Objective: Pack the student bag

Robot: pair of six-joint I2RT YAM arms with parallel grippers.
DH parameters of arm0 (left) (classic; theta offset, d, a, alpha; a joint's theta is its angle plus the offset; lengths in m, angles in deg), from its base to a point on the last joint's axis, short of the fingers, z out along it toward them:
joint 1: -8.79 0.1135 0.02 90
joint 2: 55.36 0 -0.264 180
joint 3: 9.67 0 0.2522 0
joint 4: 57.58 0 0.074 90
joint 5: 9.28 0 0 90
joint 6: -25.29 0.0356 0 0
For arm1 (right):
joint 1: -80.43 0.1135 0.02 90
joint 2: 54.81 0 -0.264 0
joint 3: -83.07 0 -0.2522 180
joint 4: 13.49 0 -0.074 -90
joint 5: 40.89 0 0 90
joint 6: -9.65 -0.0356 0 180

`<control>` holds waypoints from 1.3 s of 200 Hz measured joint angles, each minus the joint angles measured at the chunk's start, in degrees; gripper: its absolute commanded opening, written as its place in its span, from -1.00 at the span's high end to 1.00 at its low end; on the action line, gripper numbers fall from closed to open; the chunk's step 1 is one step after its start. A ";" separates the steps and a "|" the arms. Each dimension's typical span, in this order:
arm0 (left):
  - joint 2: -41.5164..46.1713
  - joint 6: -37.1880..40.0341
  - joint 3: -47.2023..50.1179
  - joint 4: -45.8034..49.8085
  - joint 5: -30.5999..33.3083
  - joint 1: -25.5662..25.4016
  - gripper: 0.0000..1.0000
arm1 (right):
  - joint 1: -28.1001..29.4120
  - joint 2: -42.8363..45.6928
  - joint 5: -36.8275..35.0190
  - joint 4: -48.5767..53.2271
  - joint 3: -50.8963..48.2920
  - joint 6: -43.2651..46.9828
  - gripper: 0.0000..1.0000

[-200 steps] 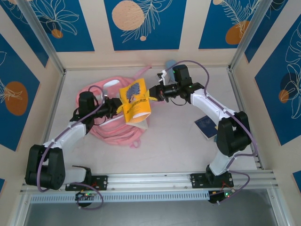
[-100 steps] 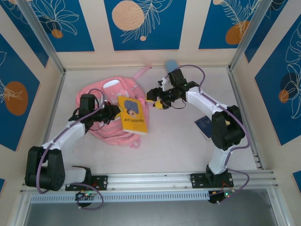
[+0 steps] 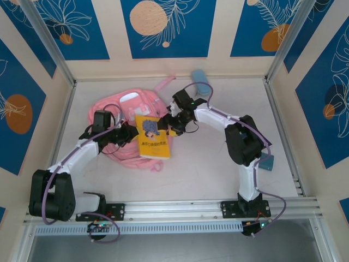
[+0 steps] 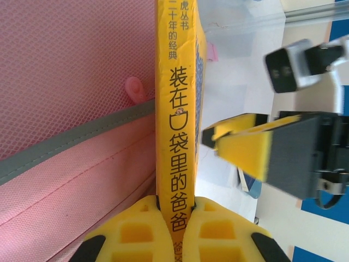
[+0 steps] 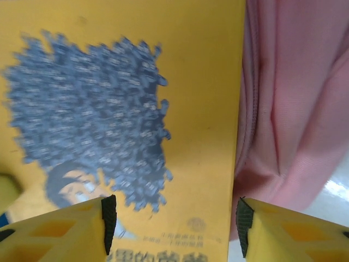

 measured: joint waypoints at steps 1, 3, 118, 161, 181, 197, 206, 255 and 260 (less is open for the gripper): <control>-0.02 -0.02 0.00 0.02 0.00 0.00 0.76 | 0.09 -0.17 0.07 0.00 0.02 0.00 -0.18; -0.09 0.00 0.00 0.02 0.00 0.00 0.73 | 0.22 -0.44 0.11 0.00 0.02 0.00 -0.17; -9.73 1.97 -4.76 0.09 -3.63 -0.61 0.76 | 0.96 -3.19 3.02 -0.46 0.48 0.04 0.03; -8.04 4.09 -5.09 1.60 -1.42 -1.44 1.00 | -0.52 2.10 2.71 -5.90 -6.80 -3.48 -0.18; -3.78 3.74 -5.35 2.47 0.07 -1.70 1.00 | -2.01 10.32 2.08 -9.97 -14.12 -7.28 -0.41; -0.07 2.12 -6.16 2.12 1.60 -1.75 1.00 | -3.82 17.51 2.21 -14.67 -19.65 -10.80 -0.58; 1.92 0.52 -6.69 1.46 2.60 -1.75 1.00 | -4.87 21.77 2.69 -18.84 -23.19 -14.29 -0.66; 7.72 -12.04 -7.26 -9.79 8.00 -1.79 1.00 | -6.10 31.82 4.66 -45.92 -39.28 -33.64 -1.00; 7.74 -13.51 -7.26 -11.15 8.57 -1.79 1.00 | -5.81 31.91 4.70 -48.46 -40.41 -35.78 -0.99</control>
